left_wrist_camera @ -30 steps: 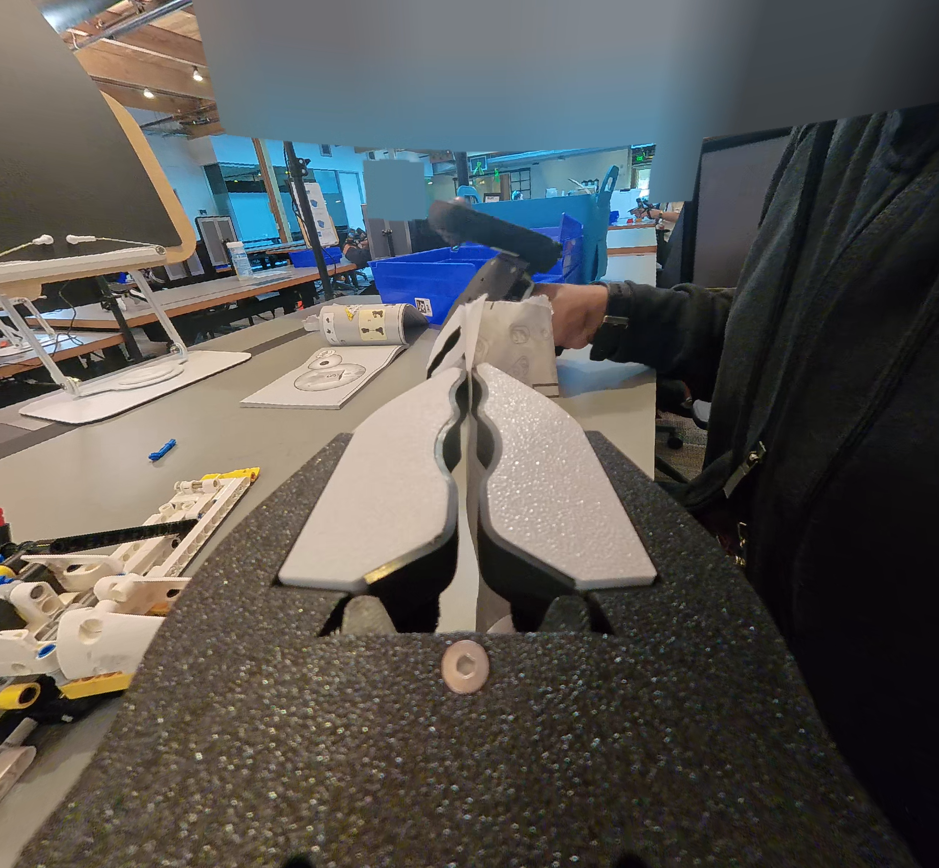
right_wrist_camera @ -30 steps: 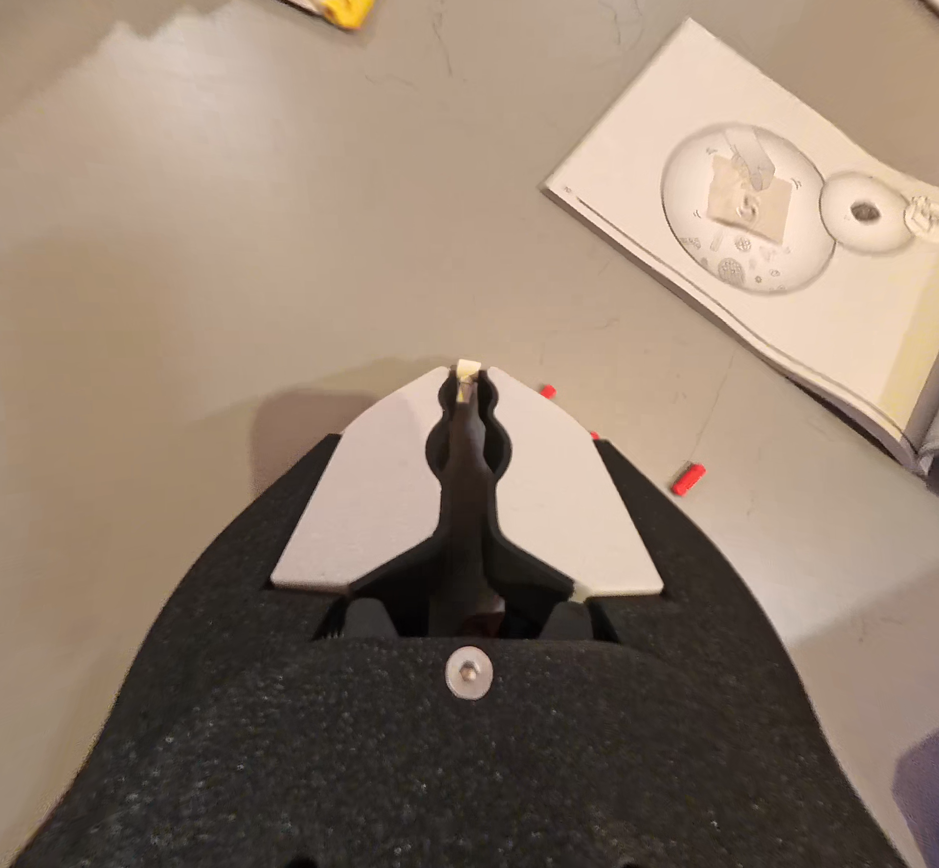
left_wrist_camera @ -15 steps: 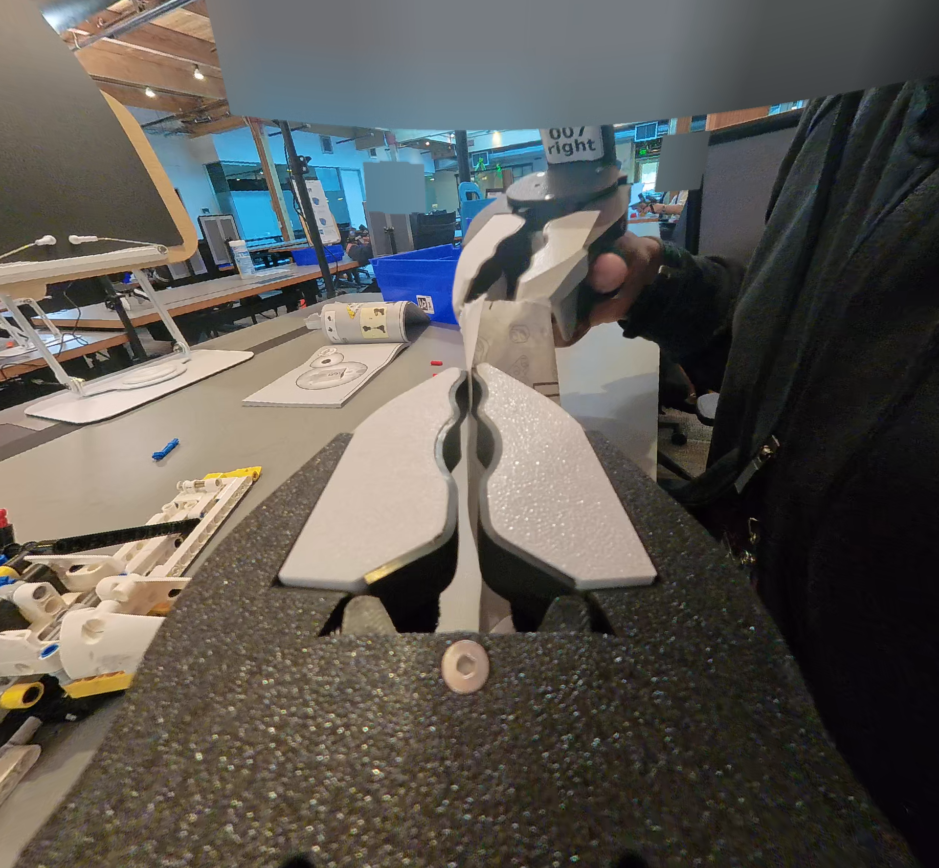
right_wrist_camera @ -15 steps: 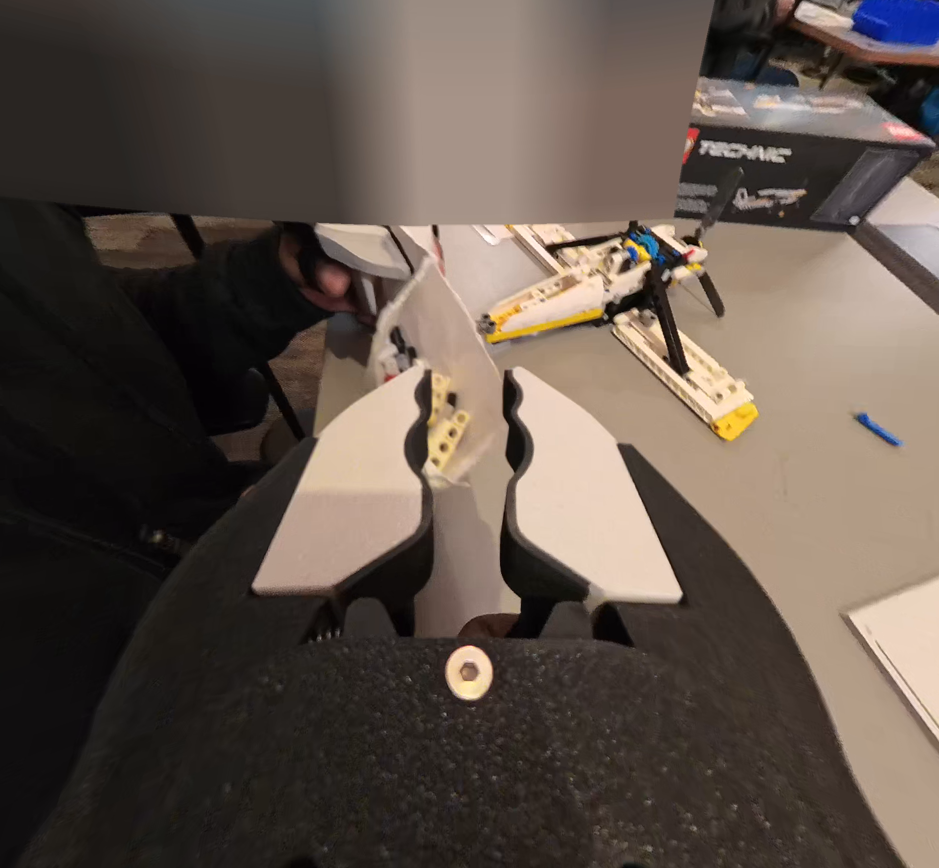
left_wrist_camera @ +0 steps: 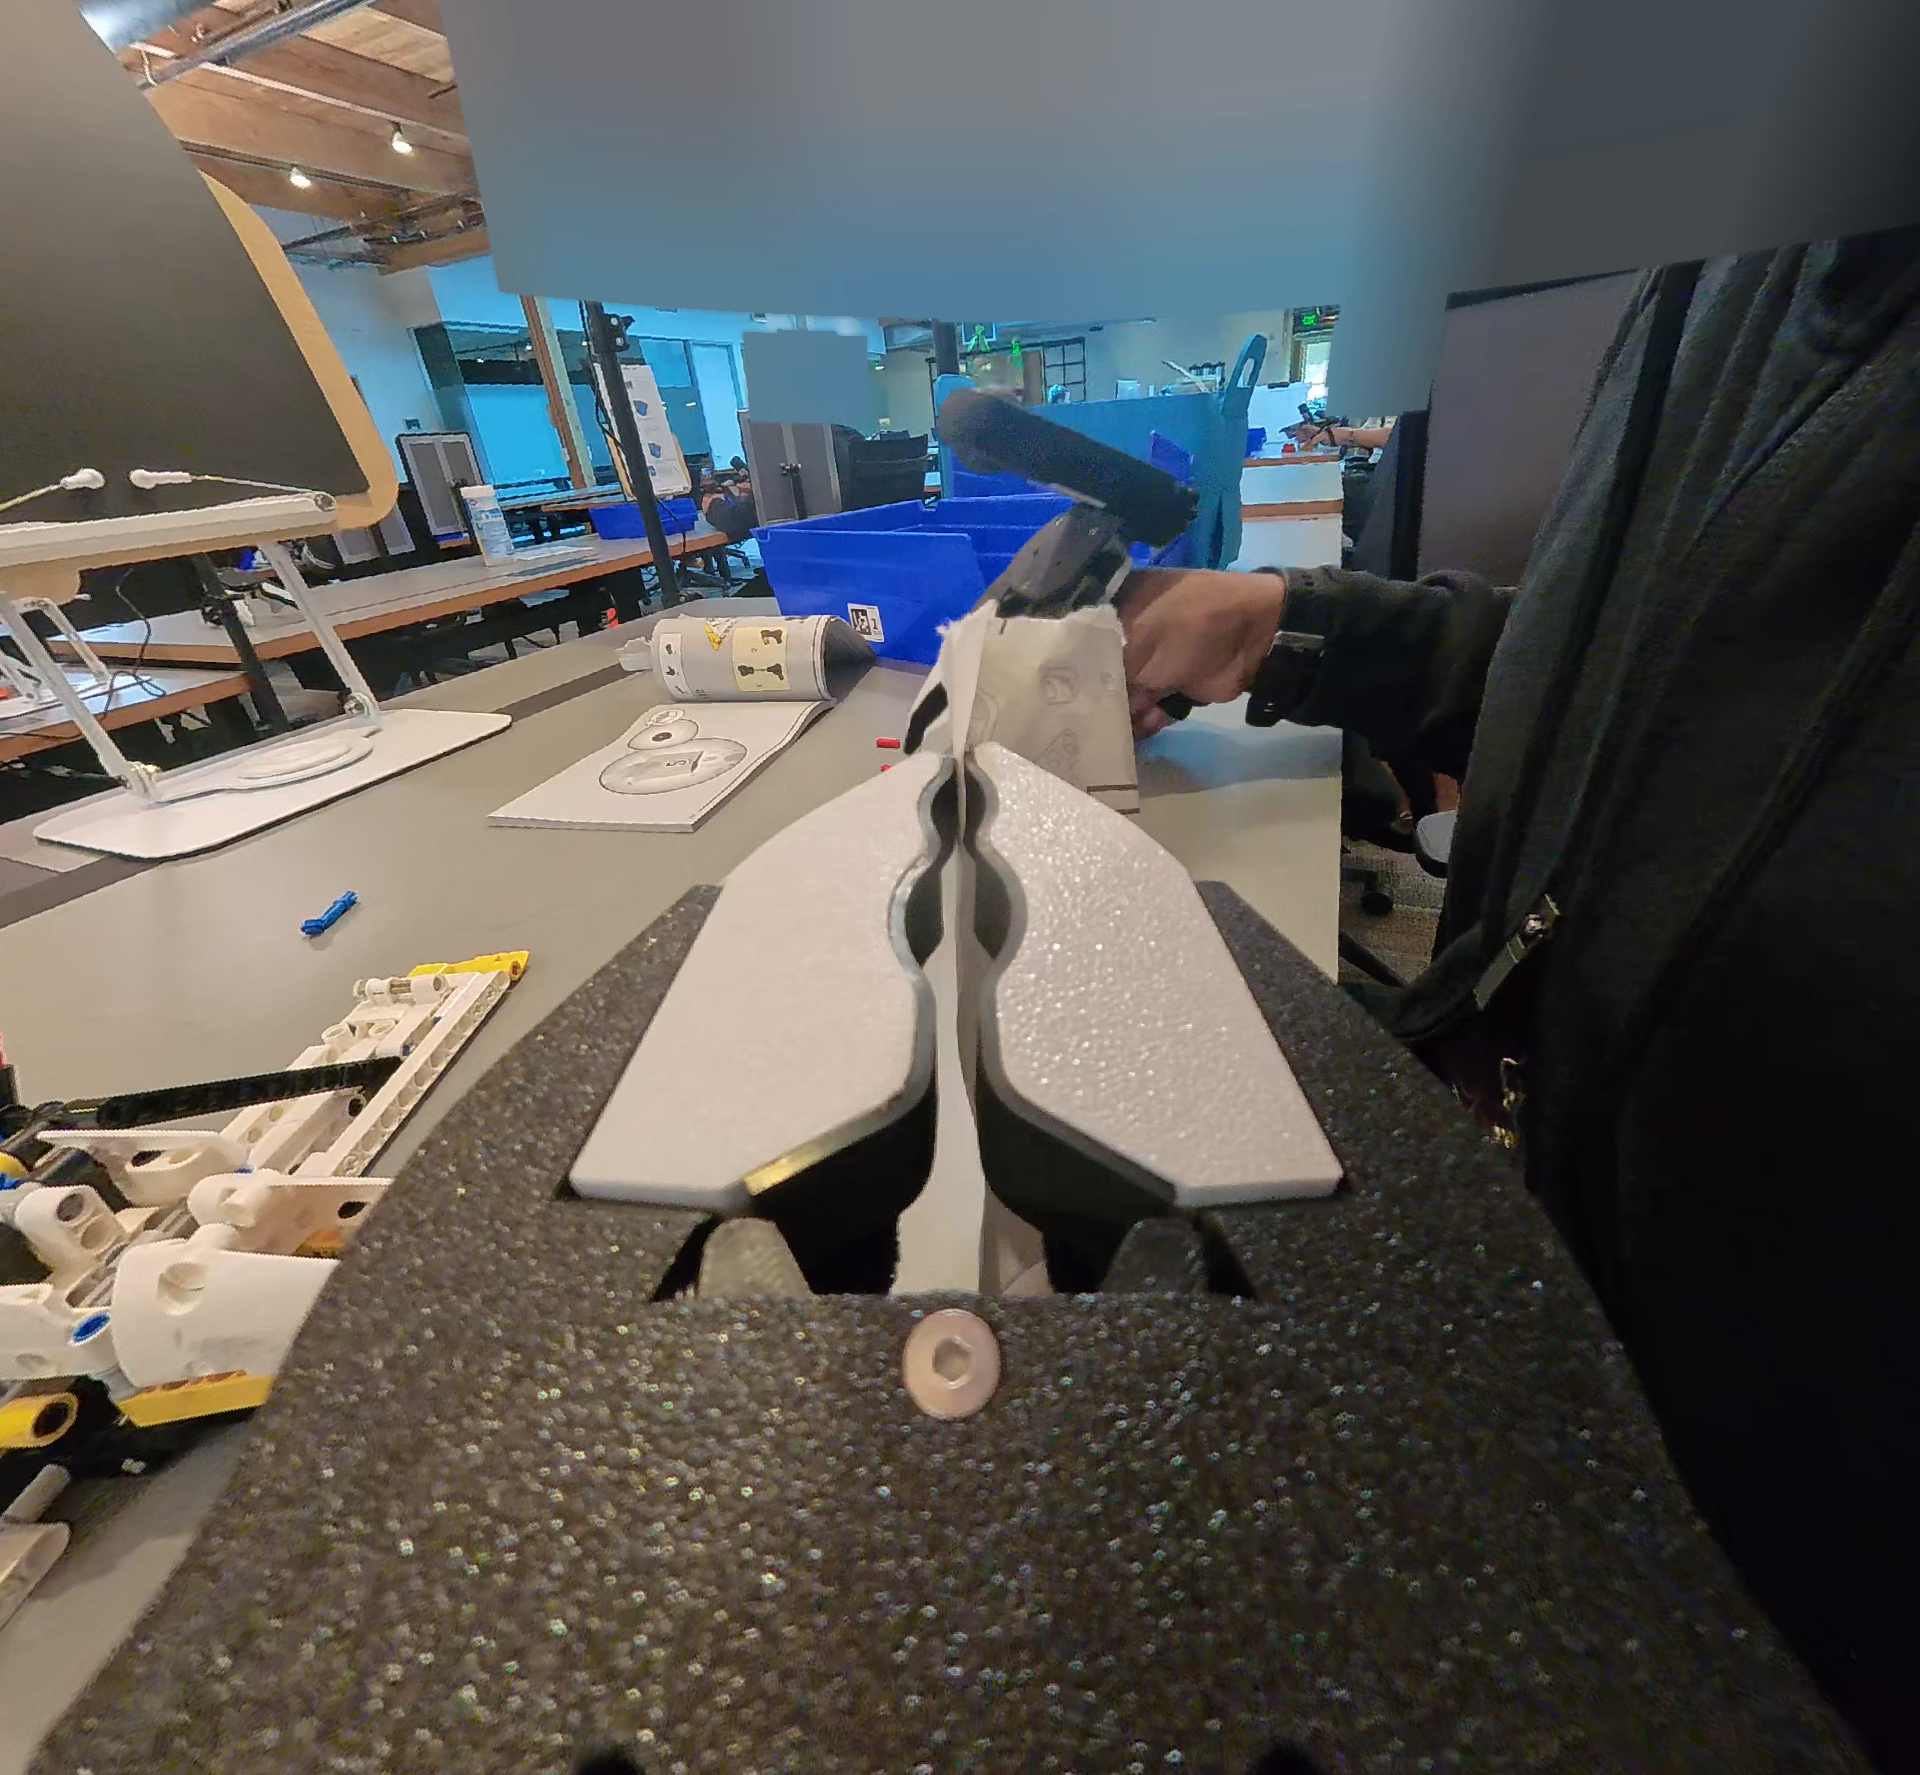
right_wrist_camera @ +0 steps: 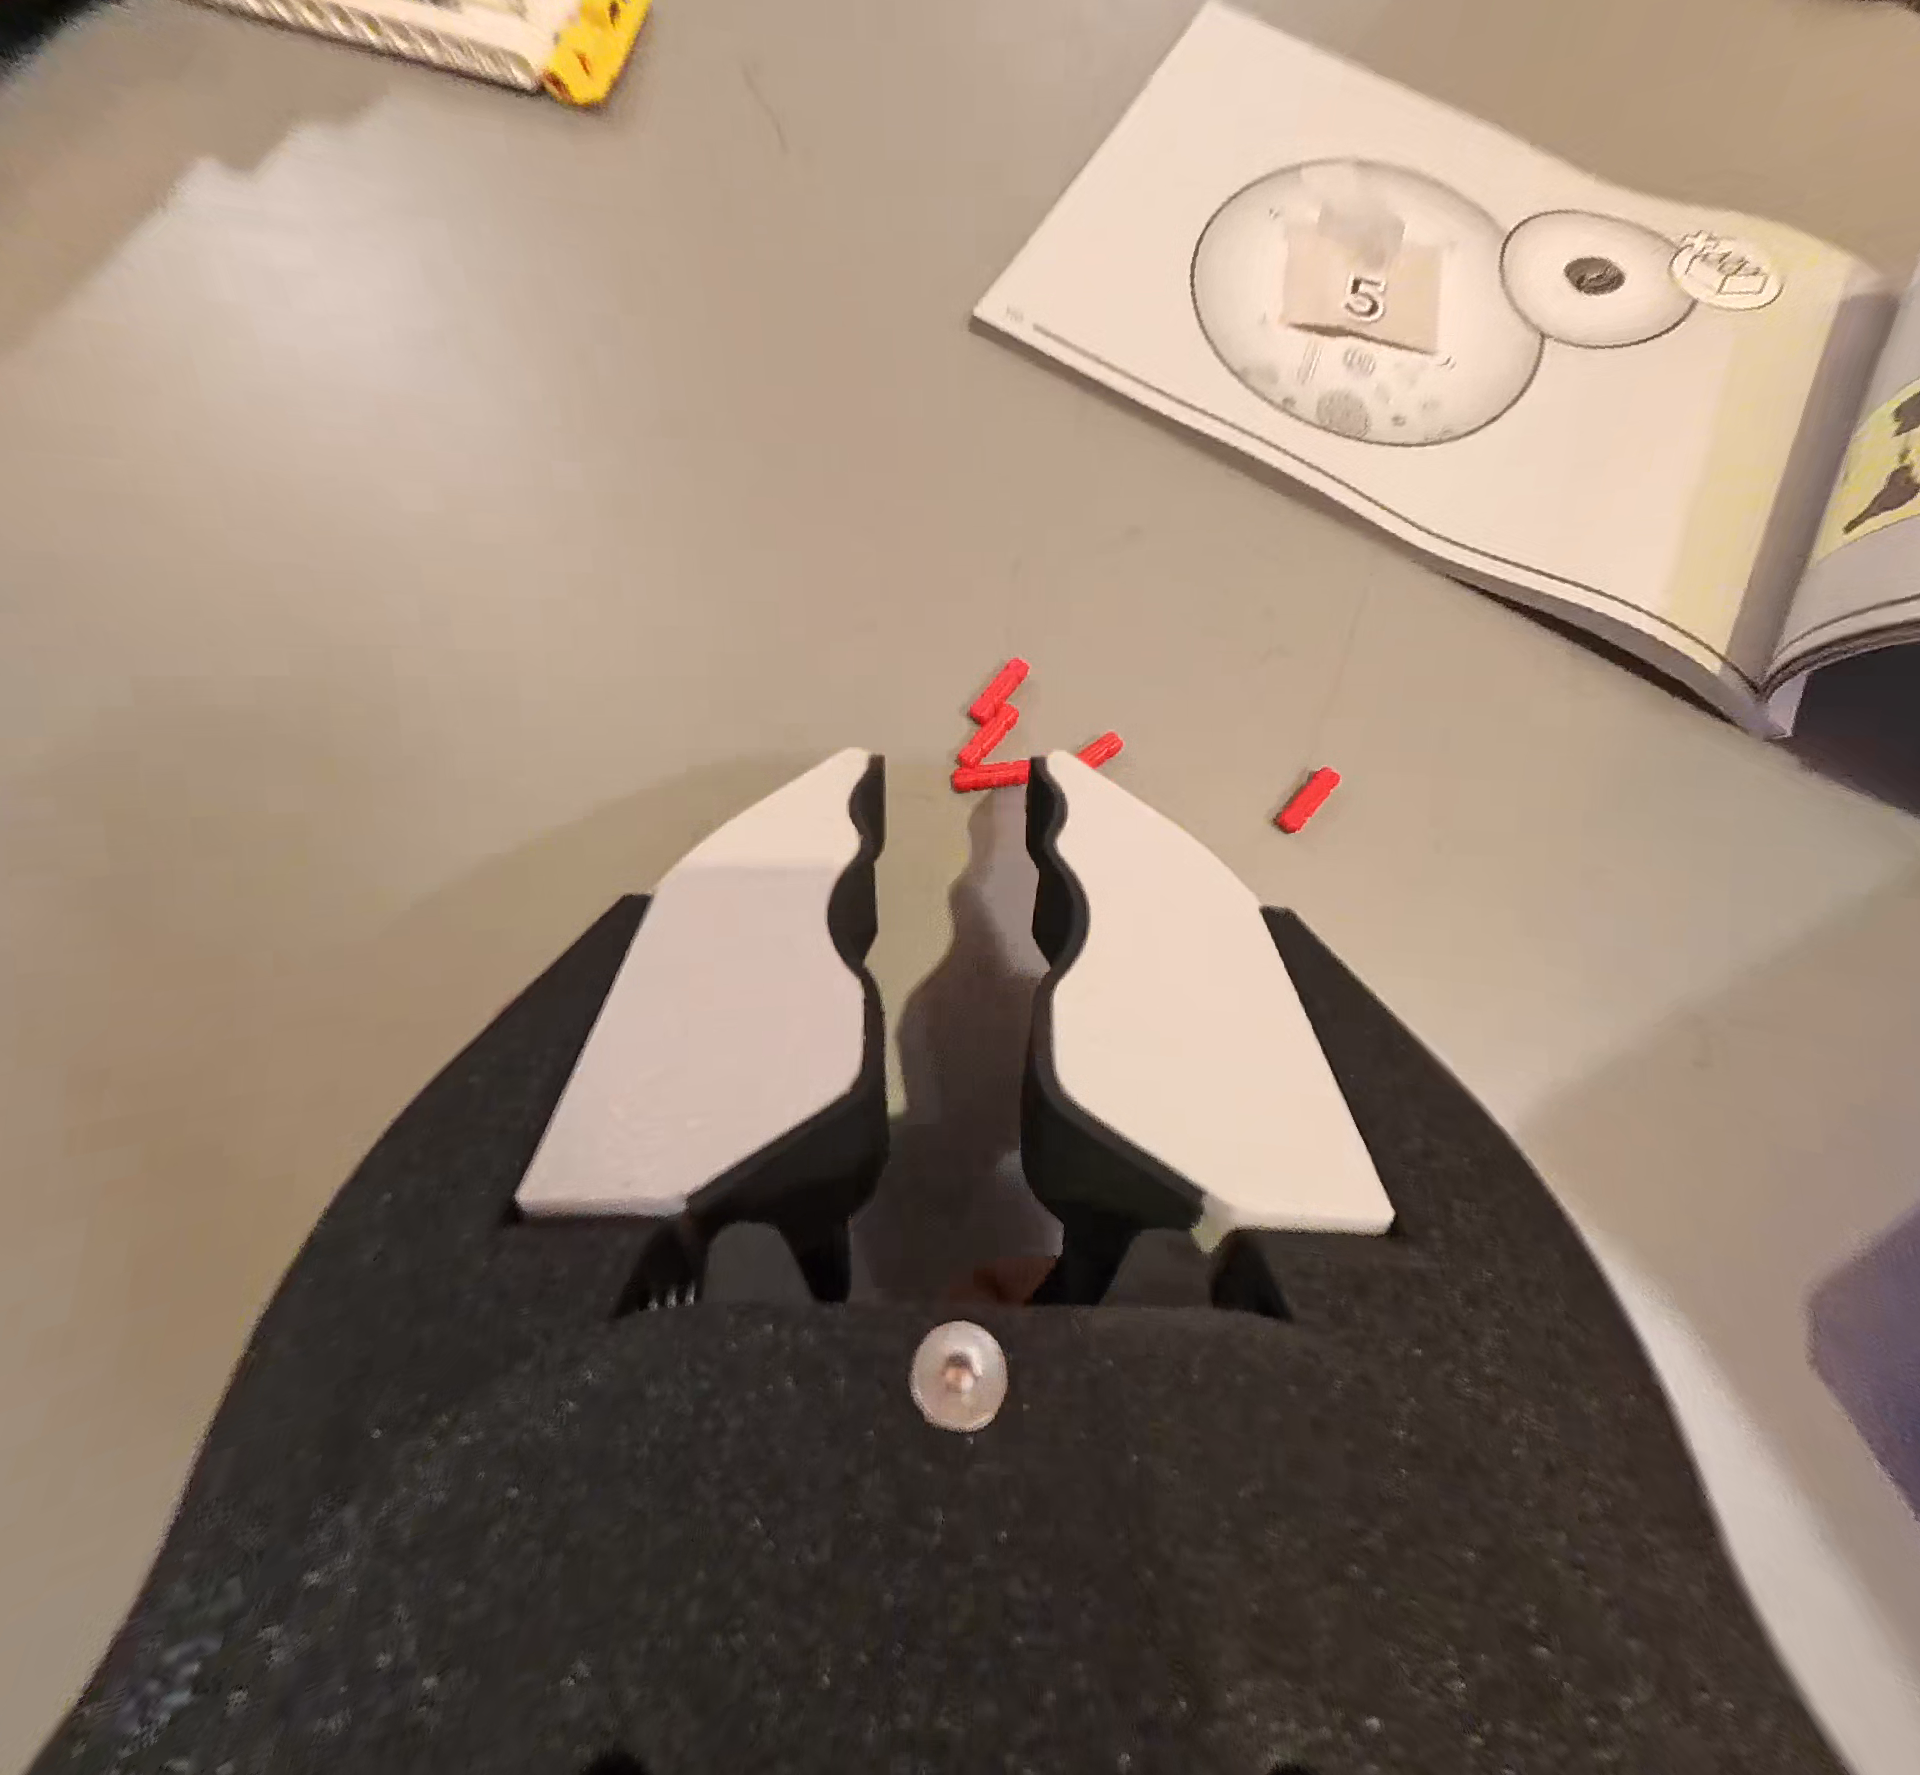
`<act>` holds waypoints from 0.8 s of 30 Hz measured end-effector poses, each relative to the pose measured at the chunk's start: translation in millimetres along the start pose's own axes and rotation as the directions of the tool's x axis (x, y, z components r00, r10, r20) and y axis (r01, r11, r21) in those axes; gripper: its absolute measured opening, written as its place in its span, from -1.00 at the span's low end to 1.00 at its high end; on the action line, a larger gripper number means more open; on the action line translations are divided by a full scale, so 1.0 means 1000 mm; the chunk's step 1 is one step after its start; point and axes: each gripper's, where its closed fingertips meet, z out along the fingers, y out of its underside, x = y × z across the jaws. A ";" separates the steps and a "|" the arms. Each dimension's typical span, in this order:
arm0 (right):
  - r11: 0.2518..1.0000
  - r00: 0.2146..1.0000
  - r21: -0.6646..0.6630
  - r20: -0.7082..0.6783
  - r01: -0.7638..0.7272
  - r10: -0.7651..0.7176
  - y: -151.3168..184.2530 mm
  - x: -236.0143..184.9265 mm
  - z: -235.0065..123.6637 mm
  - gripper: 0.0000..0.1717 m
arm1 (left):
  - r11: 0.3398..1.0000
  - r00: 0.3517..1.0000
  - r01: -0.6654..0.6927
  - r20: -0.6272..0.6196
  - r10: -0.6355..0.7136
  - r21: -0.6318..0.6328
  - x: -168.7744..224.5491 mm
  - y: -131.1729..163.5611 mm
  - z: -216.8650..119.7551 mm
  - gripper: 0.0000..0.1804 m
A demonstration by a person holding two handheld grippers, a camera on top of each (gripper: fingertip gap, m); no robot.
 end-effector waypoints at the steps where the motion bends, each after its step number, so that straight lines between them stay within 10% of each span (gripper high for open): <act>1: 0.999 1.000 -0.027 -0.019 0.020 -0.020 0.002 0.000 0.003 -0.71 | 1.000 1.000 -0.001 0.001 0.001 0.001 0.000 0.000 0.000 -1.00; 24: 0.997 0.999 -0.078 -0.045 -0.026 0.023 0.009 0.007 0.008 -0.75 | 1.000 1.000 0.003 -0.012 -0.003 0.017 0.001 -0.002 -0.002 -1.00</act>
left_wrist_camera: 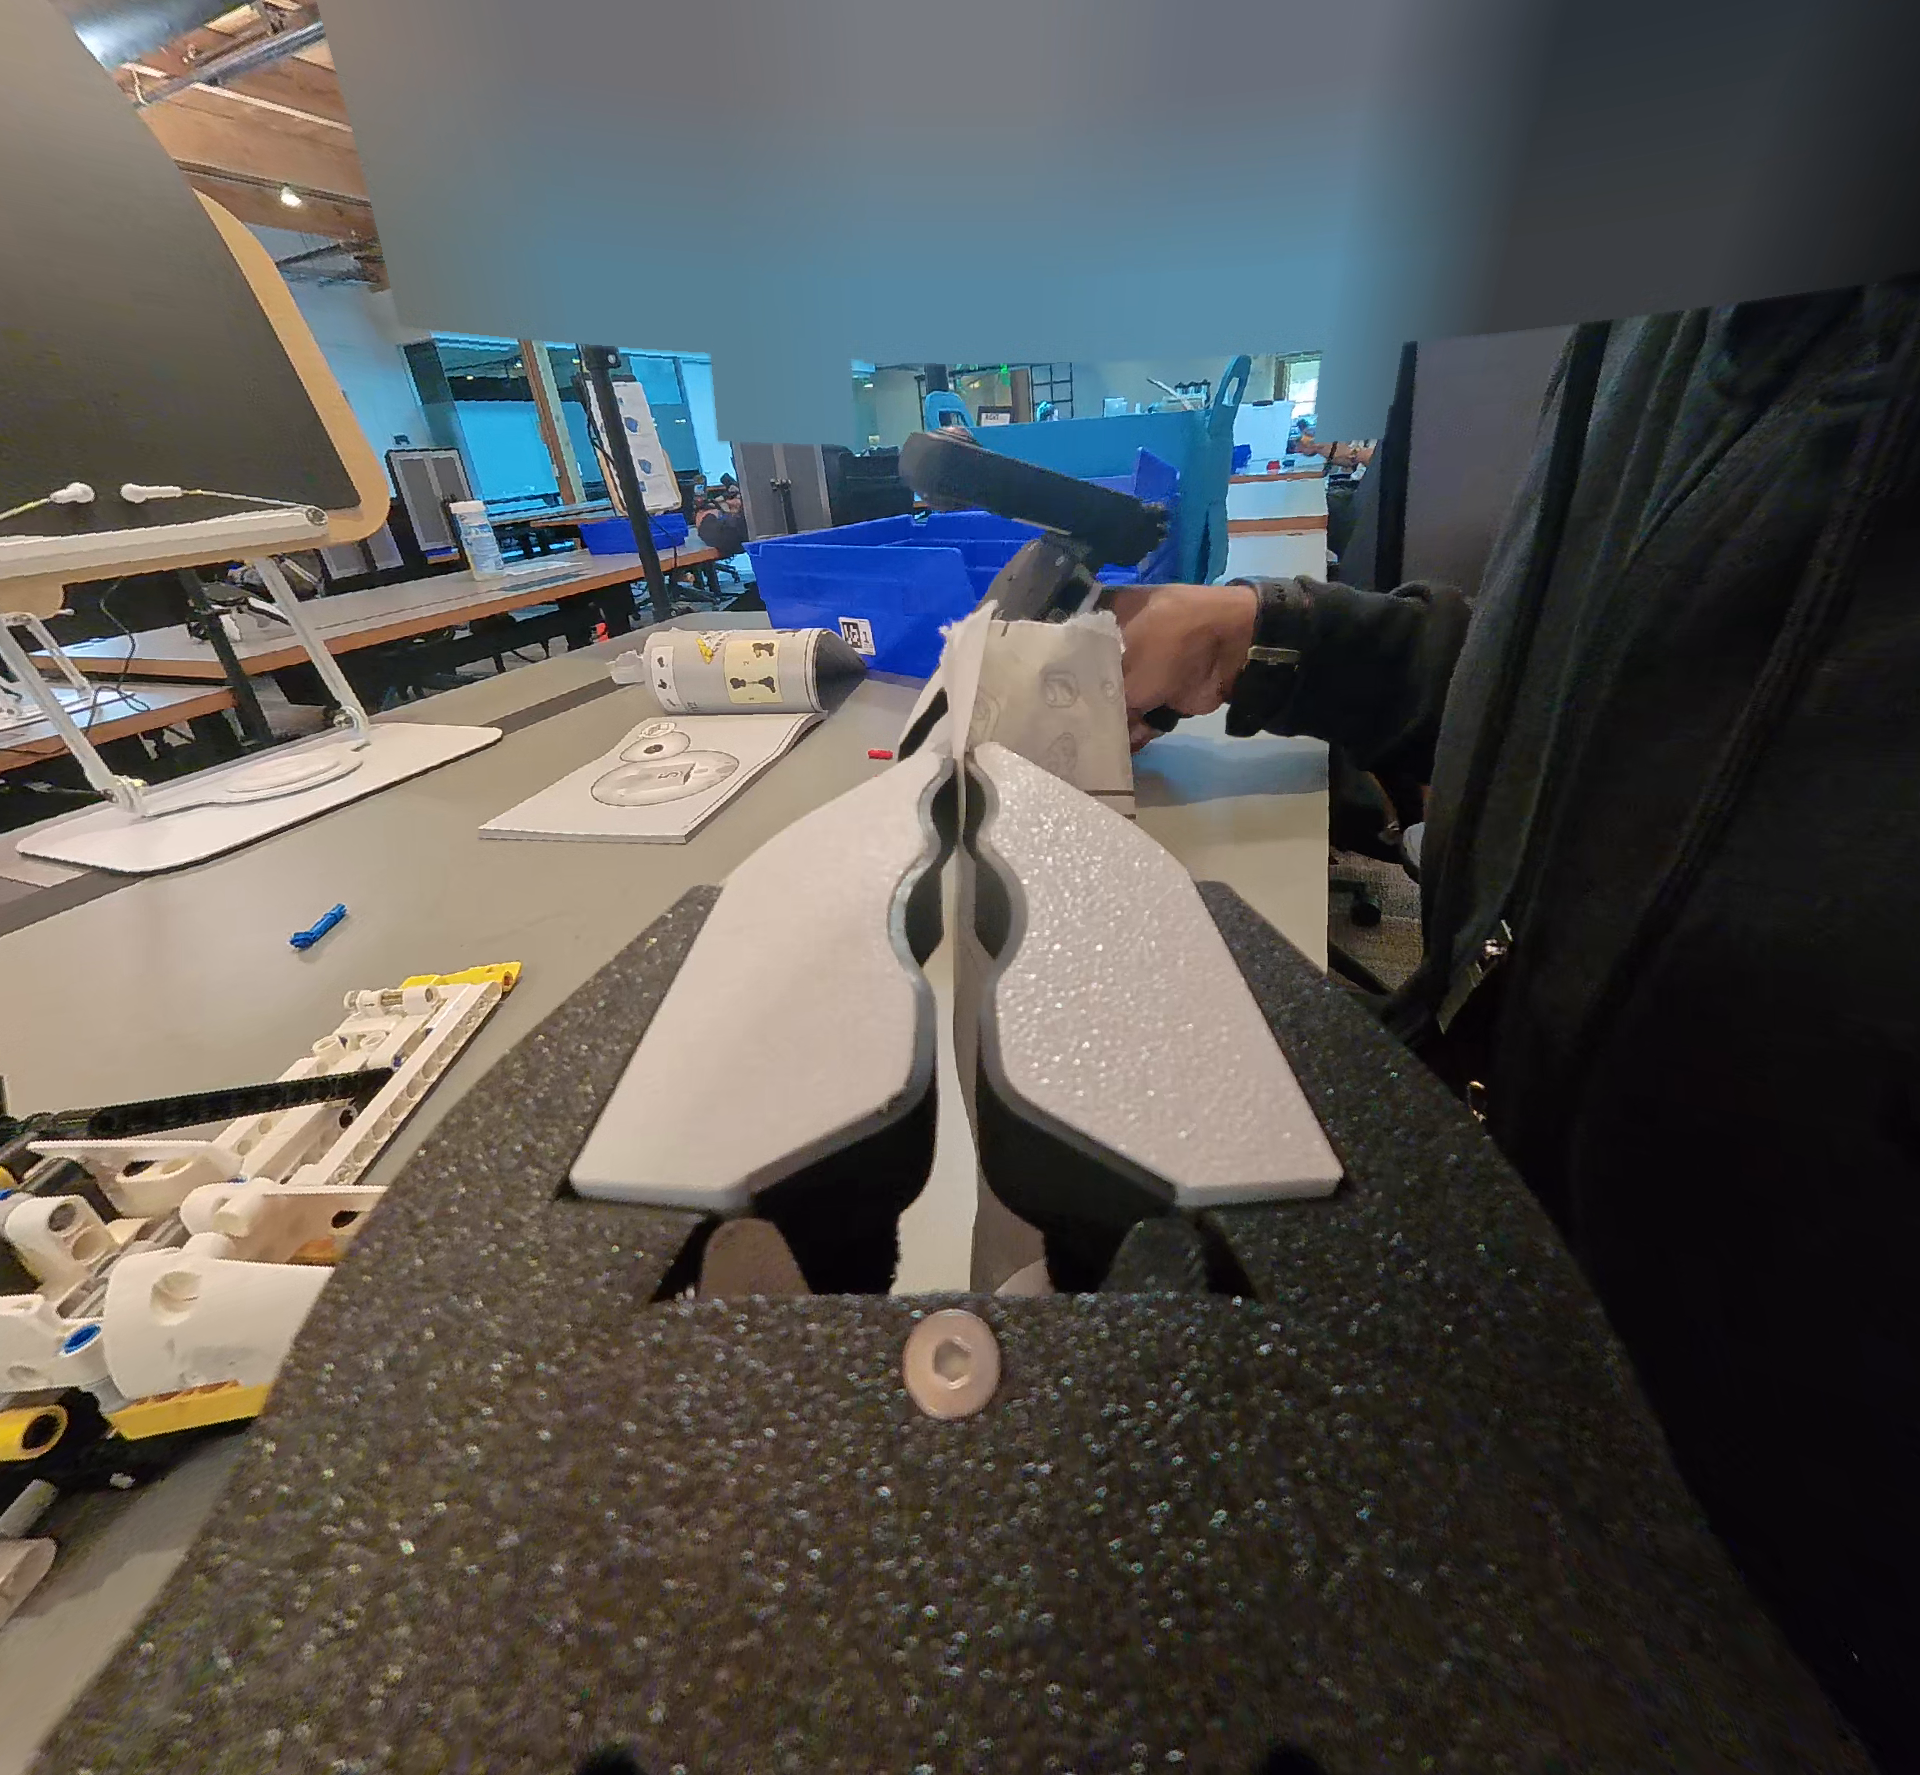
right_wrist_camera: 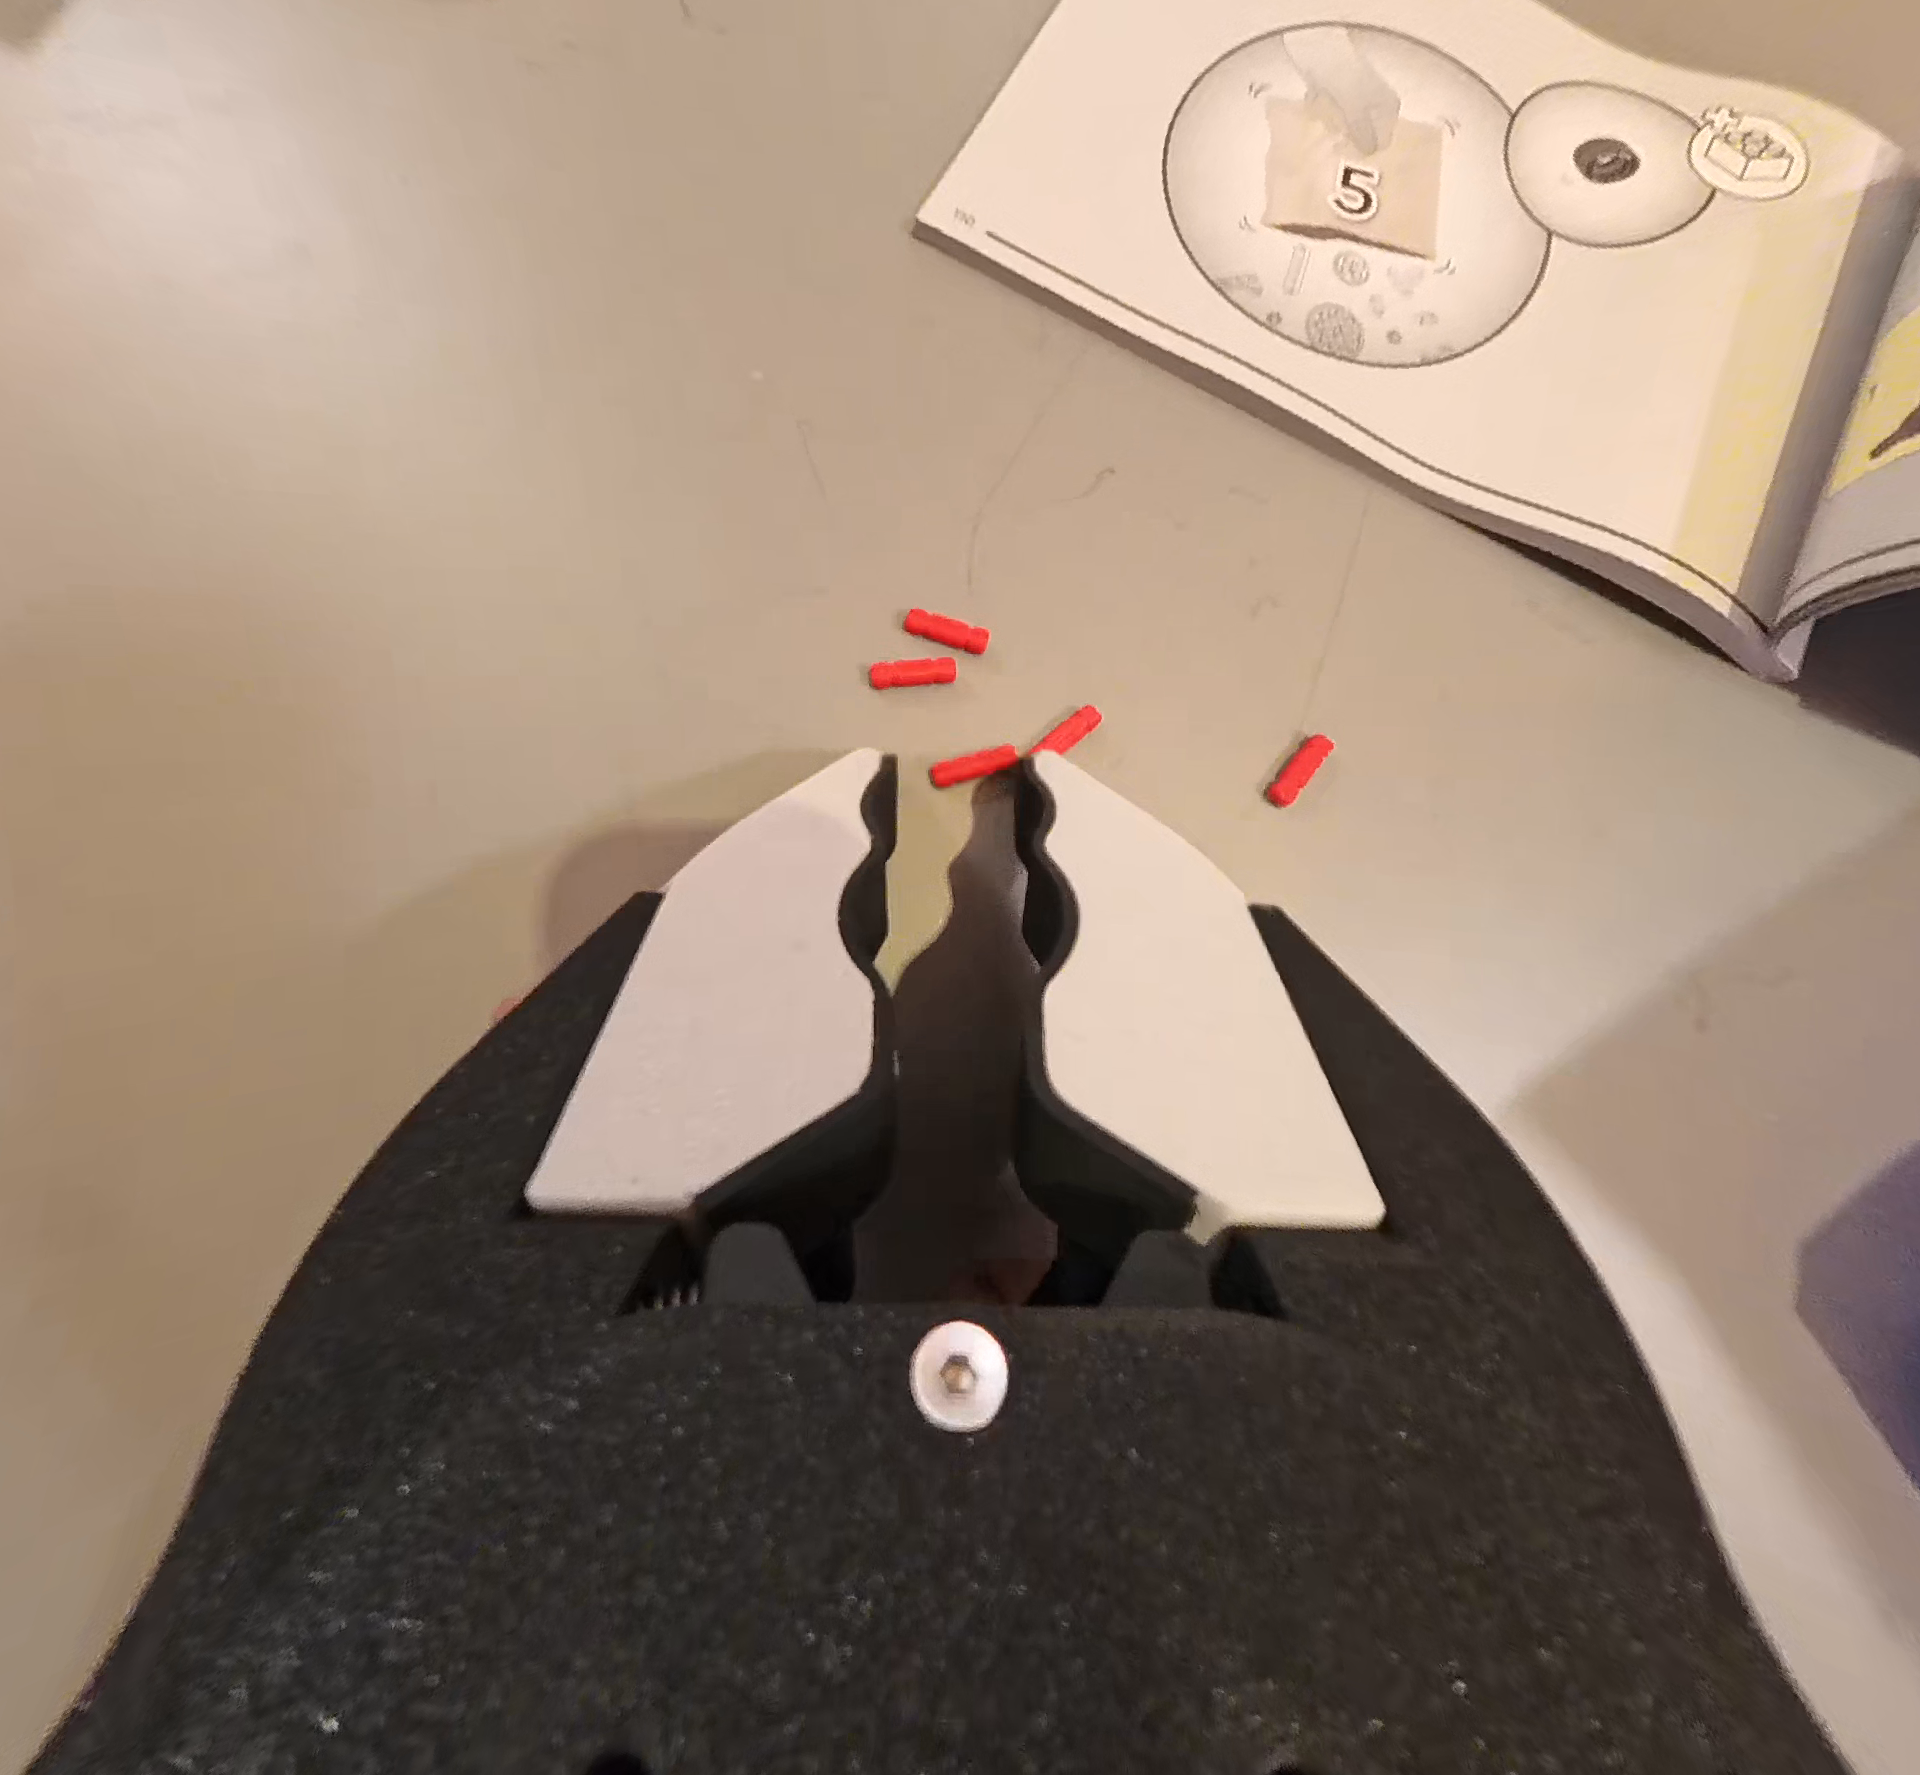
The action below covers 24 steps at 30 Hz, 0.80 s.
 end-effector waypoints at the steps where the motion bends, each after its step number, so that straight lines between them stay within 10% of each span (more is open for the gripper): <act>1: 1.000 1.000 0.002 0.004 0.002 -0.002 -0.001 0.000 0.001 -0.75 | 1.000 1.000 -0.001 0.000 0.001 0.000 0.000 0.000 0.000 -1.00; 14: 0.993 0.994 0.065 0.045 0.095 -0.098 -0.013 -0.012 -0.007 -0.96 | 1.000 1.000 0.000 0.002 0.000 -0.002 0.000 0.000 0.000 -1.00; 24: 0.794 0.695 0.599 0.529 0.101 -0.487 -0.111 -0.195 -0.113 -0.96 | 1.000 1.000 -0.007 0.006 0.007 -0.008 0.000 0.001 0.001 -0.99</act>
